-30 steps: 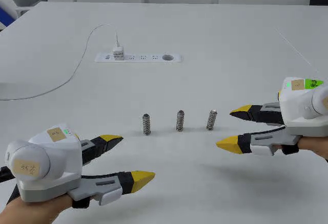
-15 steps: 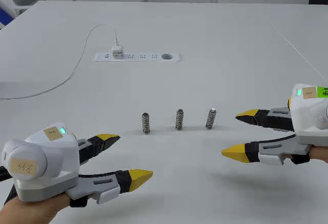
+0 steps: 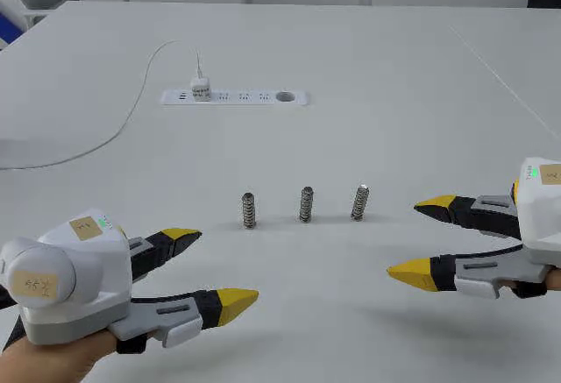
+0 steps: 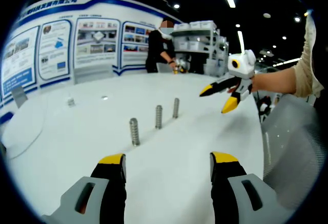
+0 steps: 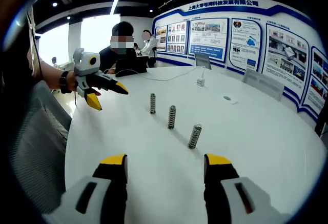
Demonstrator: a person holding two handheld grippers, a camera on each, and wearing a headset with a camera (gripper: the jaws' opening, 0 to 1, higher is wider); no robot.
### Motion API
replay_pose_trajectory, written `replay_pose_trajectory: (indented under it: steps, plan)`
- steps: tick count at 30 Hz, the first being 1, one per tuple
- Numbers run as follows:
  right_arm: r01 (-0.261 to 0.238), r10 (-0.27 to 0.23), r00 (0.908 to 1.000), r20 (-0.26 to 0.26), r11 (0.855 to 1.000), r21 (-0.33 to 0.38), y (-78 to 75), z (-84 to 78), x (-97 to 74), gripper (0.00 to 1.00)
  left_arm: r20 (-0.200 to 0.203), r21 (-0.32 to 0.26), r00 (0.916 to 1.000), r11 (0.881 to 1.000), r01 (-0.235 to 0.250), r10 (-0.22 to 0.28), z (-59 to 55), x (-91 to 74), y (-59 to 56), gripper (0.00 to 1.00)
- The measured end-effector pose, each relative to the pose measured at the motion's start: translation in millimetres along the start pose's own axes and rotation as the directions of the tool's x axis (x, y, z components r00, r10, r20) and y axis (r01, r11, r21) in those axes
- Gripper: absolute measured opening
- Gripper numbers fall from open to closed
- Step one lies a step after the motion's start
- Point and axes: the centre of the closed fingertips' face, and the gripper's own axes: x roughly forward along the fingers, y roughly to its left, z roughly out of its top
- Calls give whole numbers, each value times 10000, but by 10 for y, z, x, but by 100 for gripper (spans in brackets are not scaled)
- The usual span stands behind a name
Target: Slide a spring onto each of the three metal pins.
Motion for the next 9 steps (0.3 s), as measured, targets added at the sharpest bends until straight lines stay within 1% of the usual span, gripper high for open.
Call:
replay_pose_trajectory:
  steps: [9]
  plan:
    - [82,-84,9998,174,9999,121,2,23,-2,62,19,-20,10000,10000,-34,34,7,-4,-3,68]
